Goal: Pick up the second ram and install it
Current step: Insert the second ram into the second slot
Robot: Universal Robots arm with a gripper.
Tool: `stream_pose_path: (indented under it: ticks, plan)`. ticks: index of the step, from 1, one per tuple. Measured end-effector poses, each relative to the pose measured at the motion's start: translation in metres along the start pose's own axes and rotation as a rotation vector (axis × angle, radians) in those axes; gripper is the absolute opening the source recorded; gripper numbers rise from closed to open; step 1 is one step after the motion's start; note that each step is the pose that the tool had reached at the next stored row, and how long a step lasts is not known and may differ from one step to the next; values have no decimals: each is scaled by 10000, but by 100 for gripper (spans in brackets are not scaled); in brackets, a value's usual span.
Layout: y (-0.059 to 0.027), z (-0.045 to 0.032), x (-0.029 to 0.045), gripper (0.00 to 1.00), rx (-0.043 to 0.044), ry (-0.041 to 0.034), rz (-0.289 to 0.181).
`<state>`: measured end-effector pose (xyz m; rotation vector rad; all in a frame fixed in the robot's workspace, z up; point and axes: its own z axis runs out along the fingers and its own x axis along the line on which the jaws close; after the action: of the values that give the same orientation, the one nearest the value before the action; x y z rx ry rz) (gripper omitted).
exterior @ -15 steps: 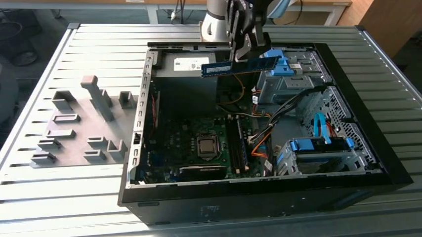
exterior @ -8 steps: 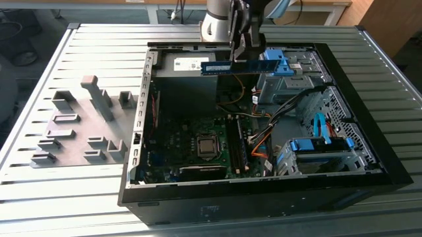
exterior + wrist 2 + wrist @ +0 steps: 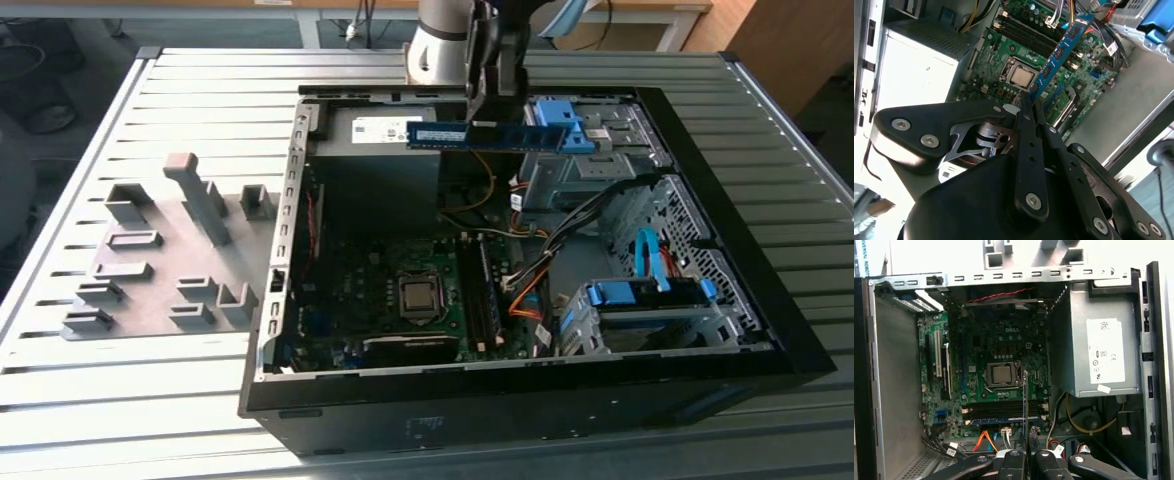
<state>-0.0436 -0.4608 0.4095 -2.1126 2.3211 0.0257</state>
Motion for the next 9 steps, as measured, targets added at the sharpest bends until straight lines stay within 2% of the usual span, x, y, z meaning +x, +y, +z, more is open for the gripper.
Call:
stream_pose_path:
  ticks: [9]
  plan:
    - [0, 4, 0, 14, 12, -7, 892]
